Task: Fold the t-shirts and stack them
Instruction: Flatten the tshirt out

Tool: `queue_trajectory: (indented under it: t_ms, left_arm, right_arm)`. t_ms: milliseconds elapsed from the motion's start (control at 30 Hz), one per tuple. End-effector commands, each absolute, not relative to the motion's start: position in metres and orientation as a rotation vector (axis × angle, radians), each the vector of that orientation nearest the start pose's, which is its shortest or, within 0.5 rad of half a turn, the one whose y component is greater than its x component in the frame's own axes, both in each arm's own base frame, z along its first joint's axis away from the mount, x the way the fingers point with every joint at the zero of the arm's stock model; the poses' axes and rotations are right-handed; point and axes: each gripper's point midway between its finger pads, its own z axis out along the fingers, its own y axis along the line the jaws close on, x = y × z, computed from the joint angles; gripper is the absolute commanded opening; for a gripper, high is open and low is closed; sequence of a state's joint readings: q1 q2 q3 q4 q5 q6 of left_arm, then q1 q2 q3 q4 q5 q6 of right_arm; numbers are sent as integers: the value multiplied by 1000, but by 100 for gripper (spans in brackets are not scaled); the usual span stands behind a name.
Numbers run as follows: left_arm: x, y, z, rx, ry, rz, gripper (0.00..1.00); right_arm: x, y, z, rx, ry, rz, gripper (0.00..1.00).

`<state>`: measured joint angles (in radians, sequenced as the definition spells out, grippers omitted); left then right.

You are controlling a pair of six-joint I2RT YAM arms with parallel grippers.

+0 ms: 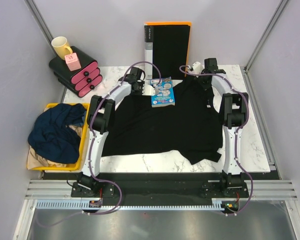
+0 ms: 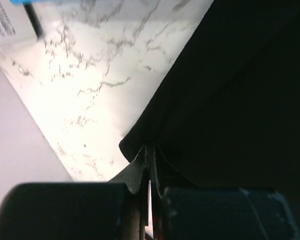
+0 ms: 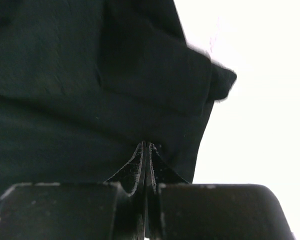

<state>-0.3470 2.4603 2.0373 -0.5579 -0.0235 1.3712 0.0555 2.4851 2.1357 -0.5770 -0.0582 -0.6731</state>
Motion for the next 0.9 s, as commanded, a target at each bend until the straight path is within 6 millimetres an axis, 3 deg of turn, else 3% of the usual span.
queue_trajectory:
  t_ms: [0, 200, 367, 633, 767, 867]
  left_arm:
    - [559, -101, -25, 1968, 1989, 533, 2]
    - [550, -49, -20, 1868, 2145, 630, 2]
    - [541, -14, -20, 1814, 2231, 704, 2]
    - [544, -23, 7, 1663, 2227, 630, 2]
    - [551, -36, 30, 1580, 2180, 603, 2]
    - [552, -50, 50, 1557, 2123, 584, 2]
  right_arm:
    - [583, -57, 33, -798, 2447, -356, 0]
    - [561, -112, 31, -747, 2524, -480, 0]
    - [561, -125, 33, -742, 2525, -534, 0]
    - [566, -102, 49, -813, 2464, -531, 1]
    - [566, -84, 66, -835, 2412, -495, 28]
    - [567, -63, 82, -863, 2367, -459, 43]
